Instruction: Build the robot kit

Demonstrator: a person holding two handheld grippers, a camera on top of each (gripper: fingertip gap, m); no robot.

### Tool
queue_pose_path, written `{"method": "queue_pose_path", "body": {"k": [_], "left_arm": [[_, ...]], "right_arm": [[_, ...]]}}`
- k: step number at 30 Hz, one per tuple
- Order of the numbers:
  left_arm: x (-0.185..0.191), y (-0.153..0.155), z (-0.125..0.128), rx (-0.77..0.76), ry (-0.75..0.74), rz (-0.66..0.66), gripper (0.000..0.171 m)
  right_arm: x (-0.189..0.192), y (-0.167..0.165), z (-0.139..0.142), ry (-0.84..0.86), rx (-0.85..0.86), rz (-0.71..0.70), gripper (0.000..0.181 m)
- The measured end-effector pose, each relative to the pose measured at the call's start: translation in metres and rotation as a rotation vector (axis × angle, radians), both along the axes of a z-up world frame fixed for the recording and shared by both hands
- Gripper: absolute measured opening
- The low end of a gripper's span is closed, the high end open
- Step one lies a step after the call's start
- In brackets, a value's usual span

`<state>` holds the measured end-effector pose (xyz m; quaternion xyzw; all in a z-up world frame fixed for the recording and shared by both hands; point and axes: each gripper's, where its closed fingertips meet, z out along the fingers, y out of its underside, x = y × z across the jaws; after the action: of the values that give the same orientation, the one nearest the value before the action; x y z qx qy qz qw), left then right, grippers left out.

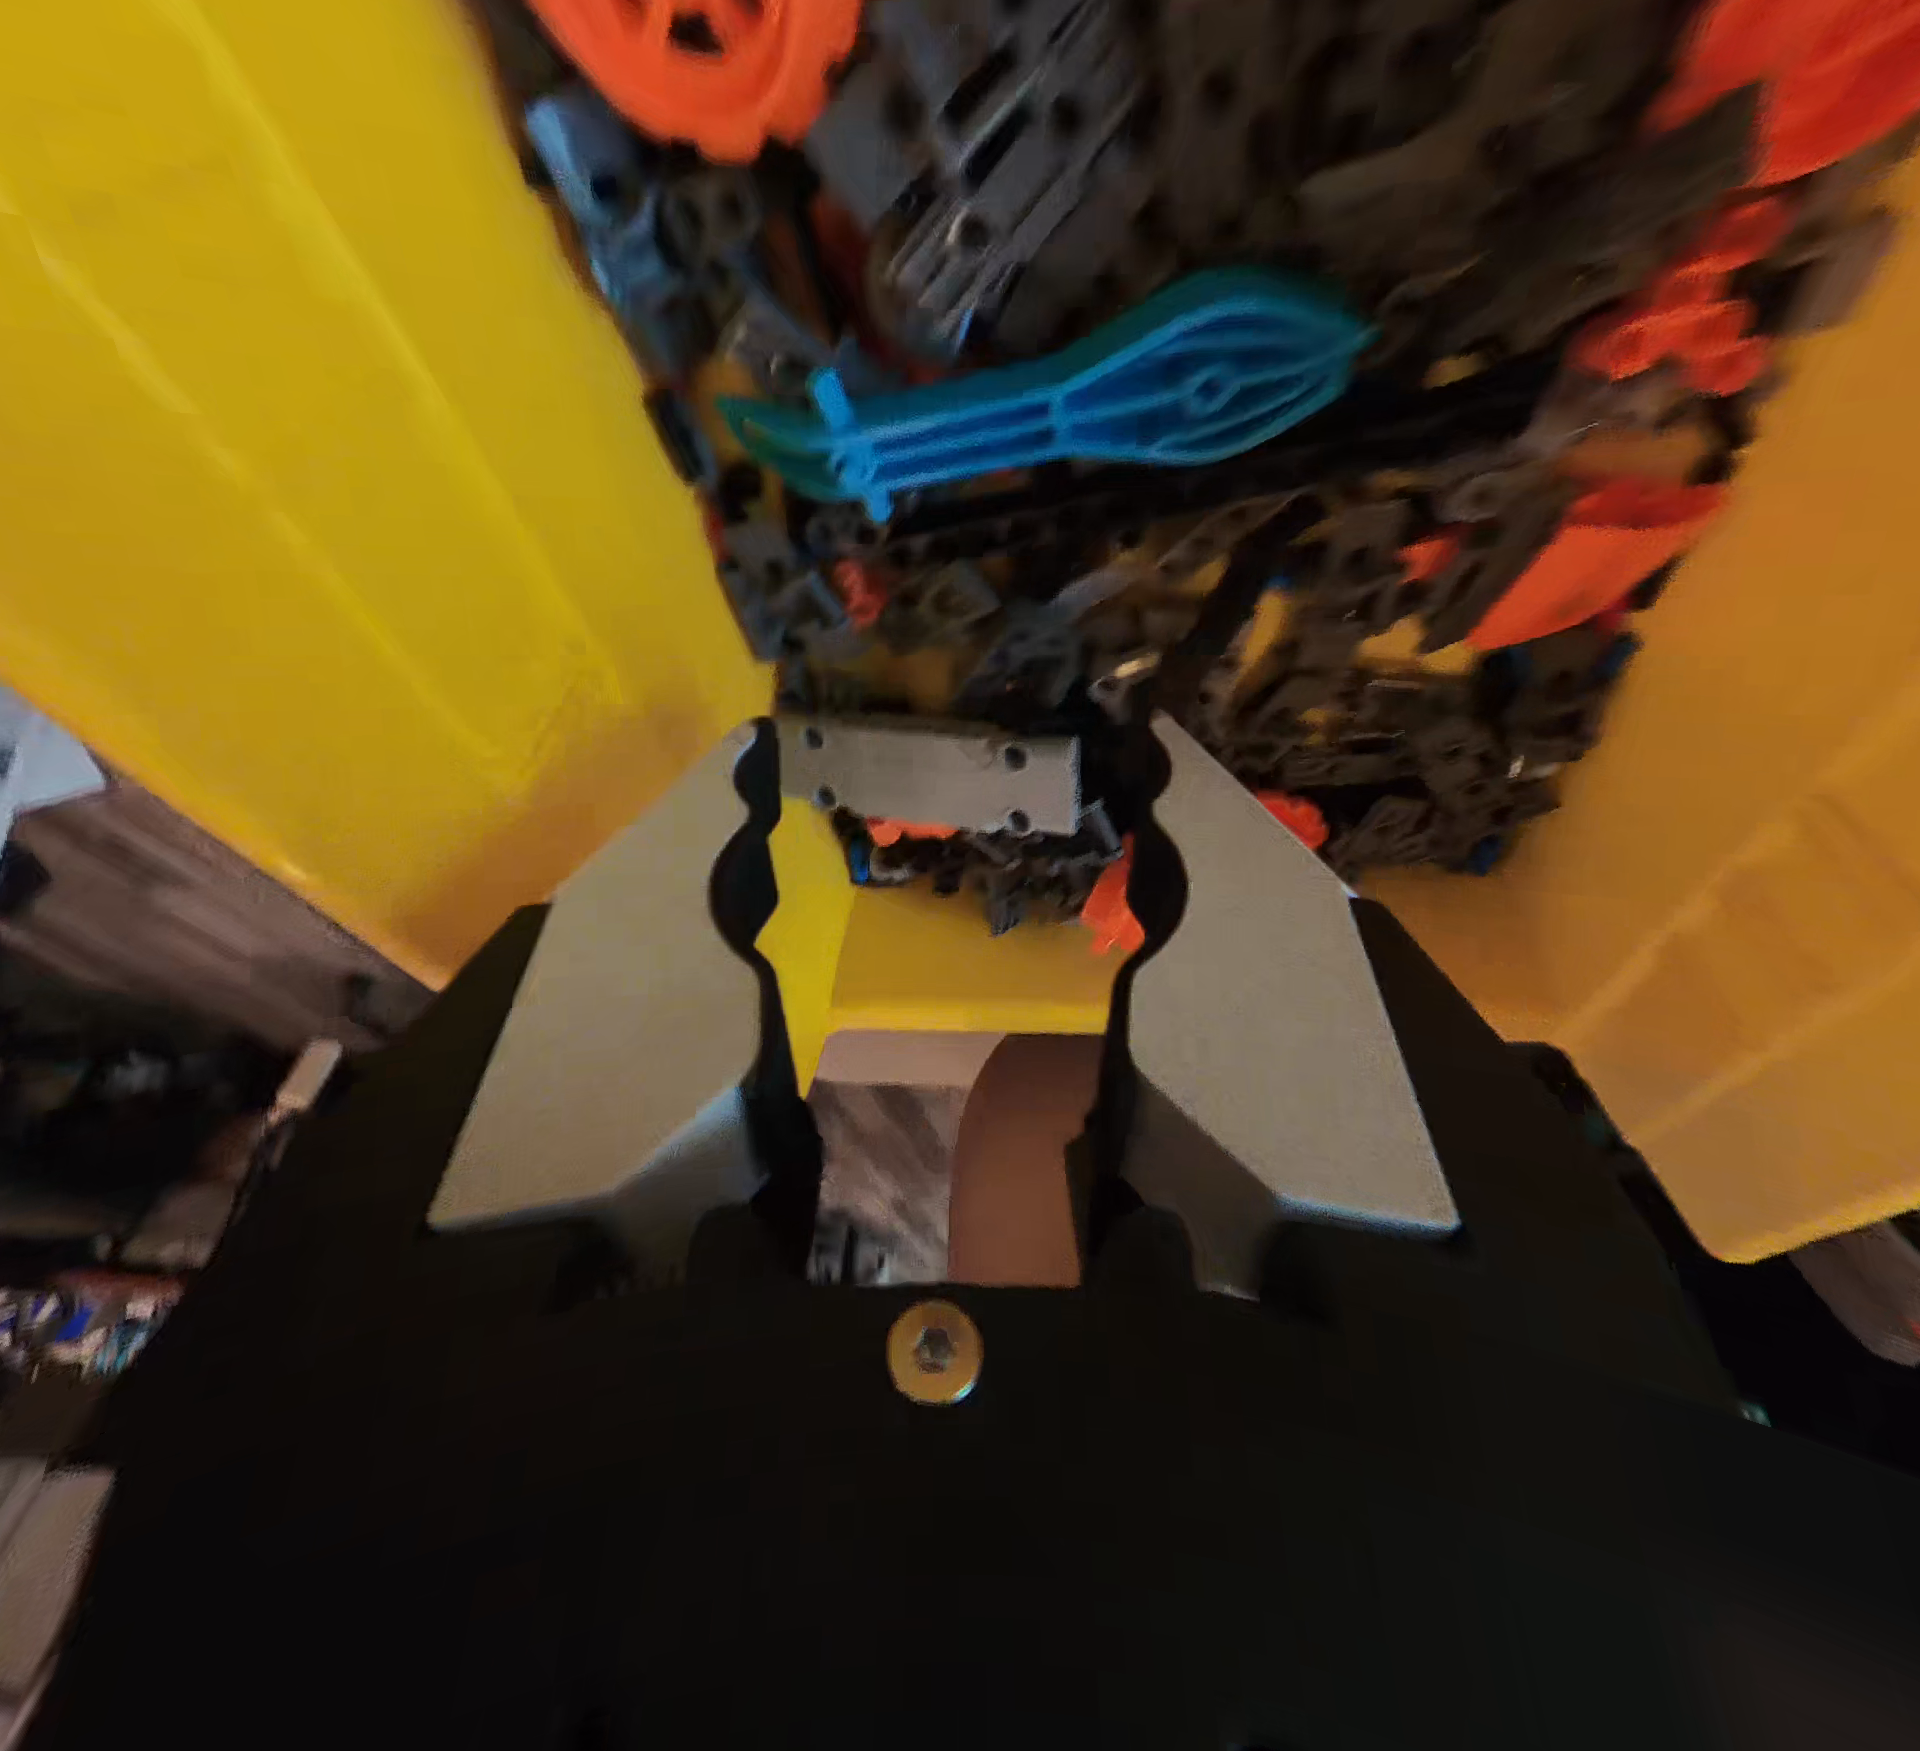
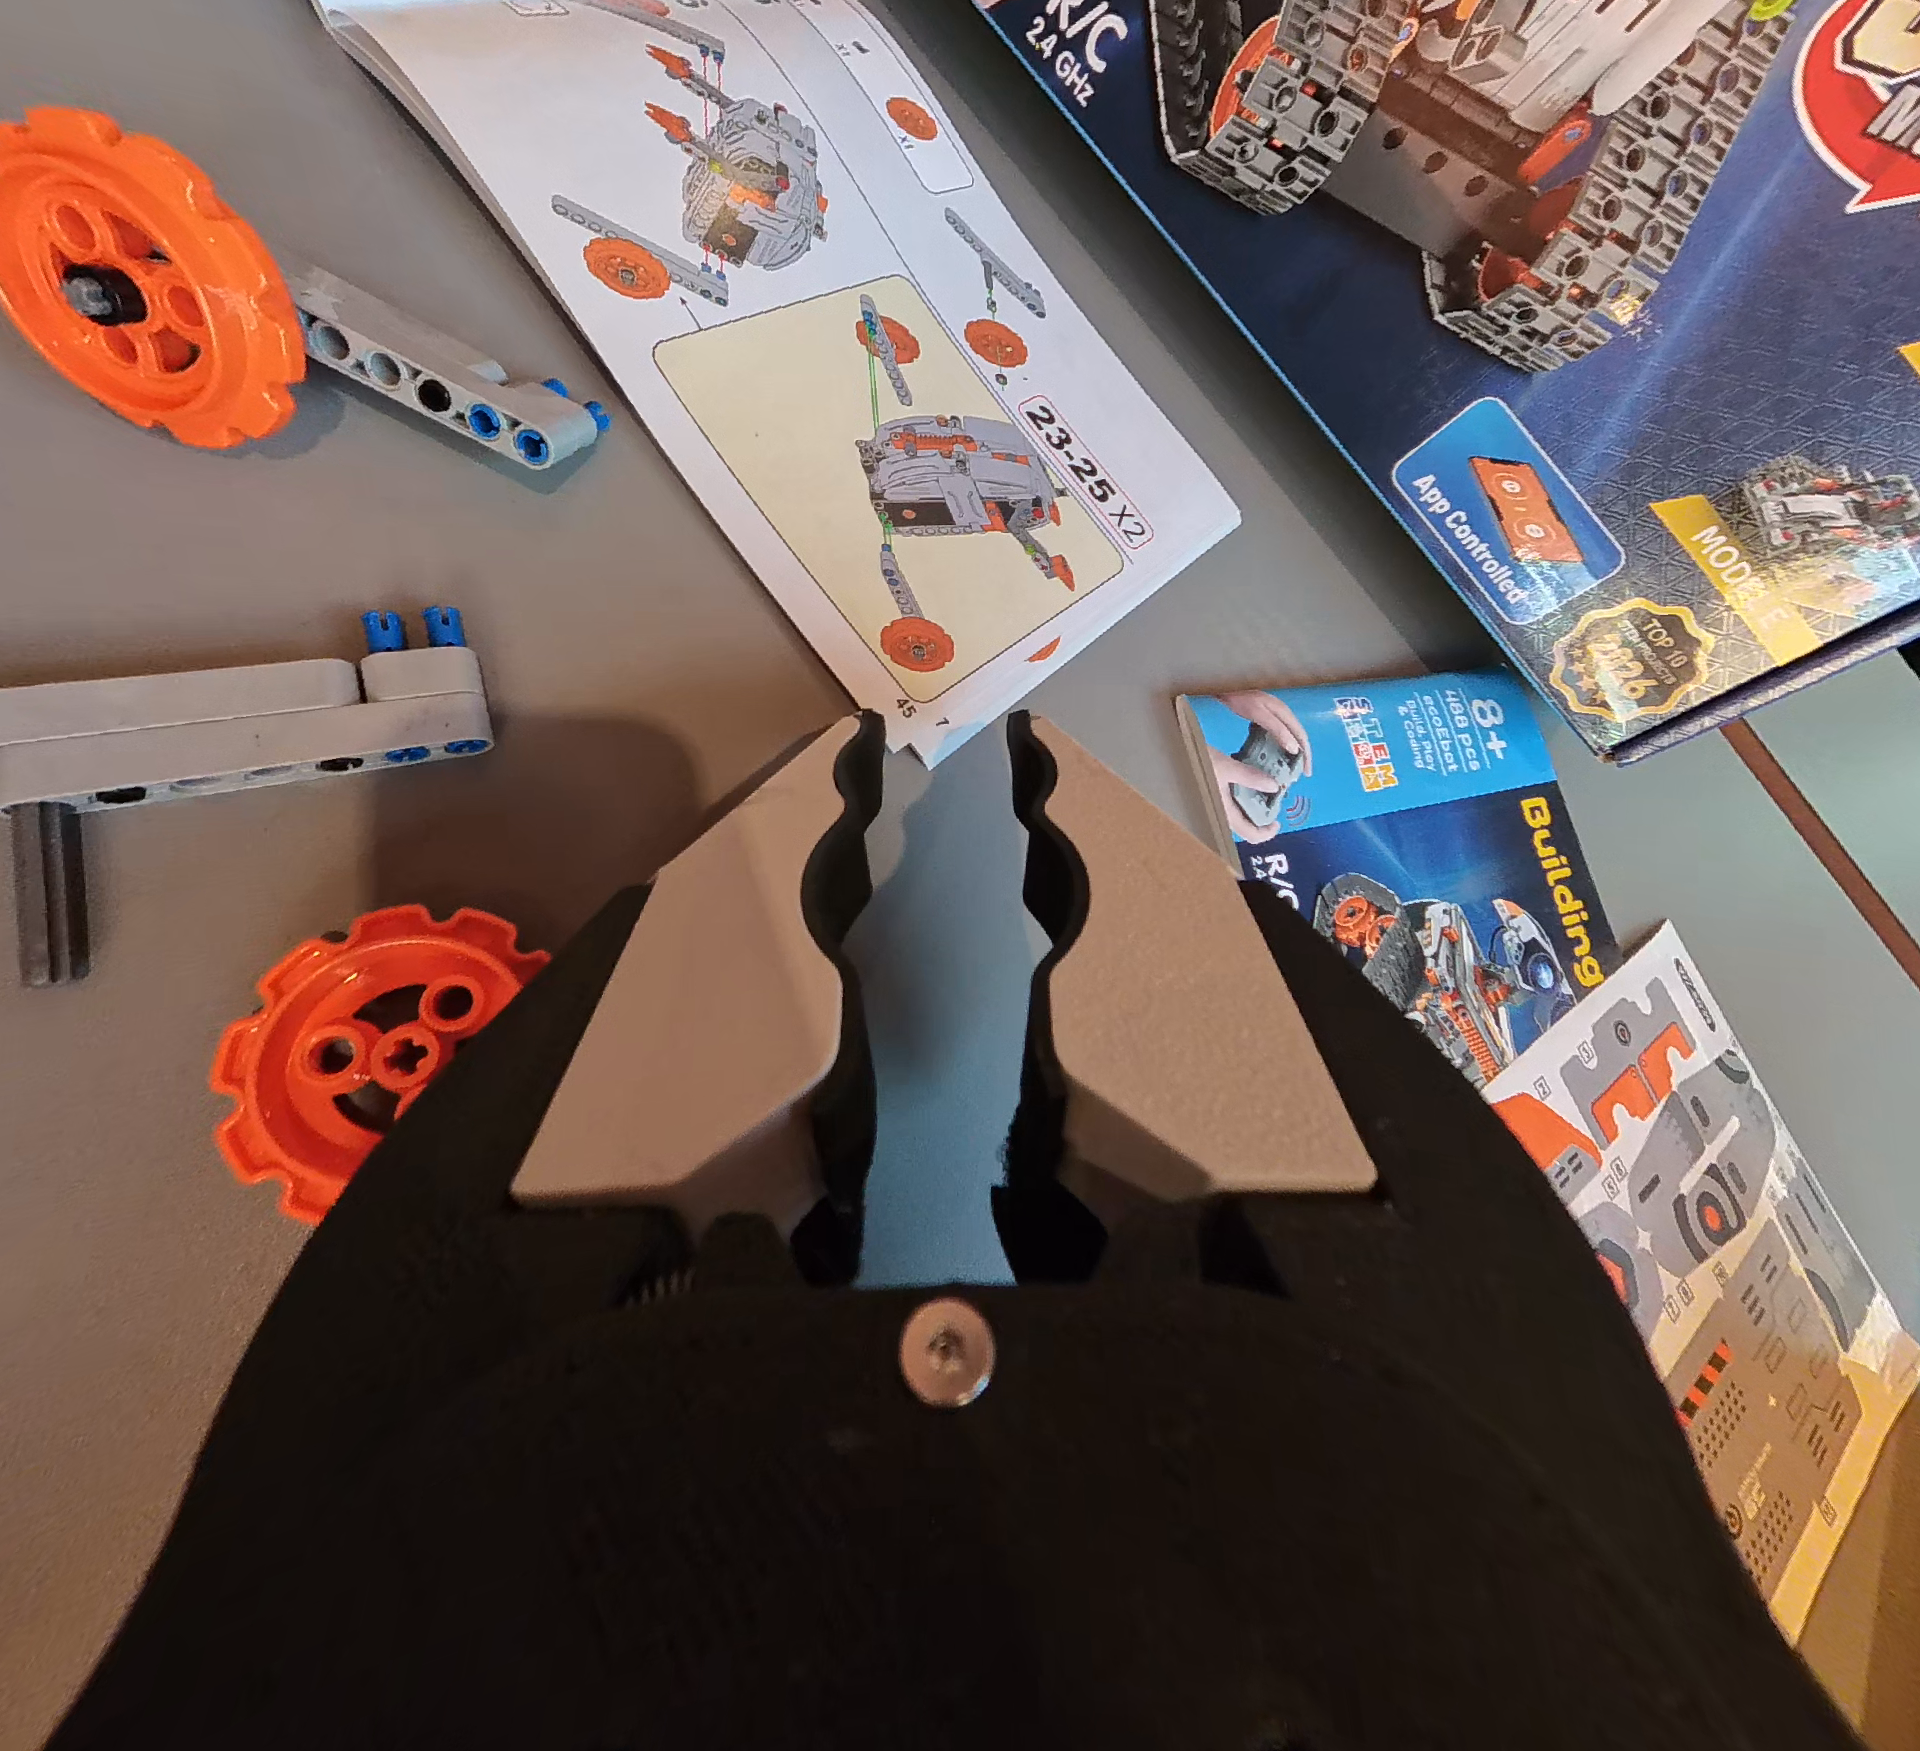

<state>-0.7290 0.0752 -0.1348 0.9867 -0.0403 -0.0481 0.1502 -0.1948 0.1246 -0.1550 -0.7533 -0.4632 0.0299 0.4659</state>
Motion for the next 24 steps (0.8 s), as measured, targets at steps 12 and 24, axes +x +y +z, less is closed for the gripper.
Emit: {"method": "queue_pose_path", "body": {"k": [12, 24], "left_arm": [[-0.007, -0.037, -0.019, -0.263, 0.035, -0.083, 0.069], [0.006, -0.028, -0.022, -0.249, 0.056, -0.223, 0.064]], "right_arm": [[0.0, 0.0, 0.0, -0.002, 0.0, 0.001, 0.023], [0.0, 0.0, 0.0, 0.0, -0.001, 0.001, 0.023]]}}
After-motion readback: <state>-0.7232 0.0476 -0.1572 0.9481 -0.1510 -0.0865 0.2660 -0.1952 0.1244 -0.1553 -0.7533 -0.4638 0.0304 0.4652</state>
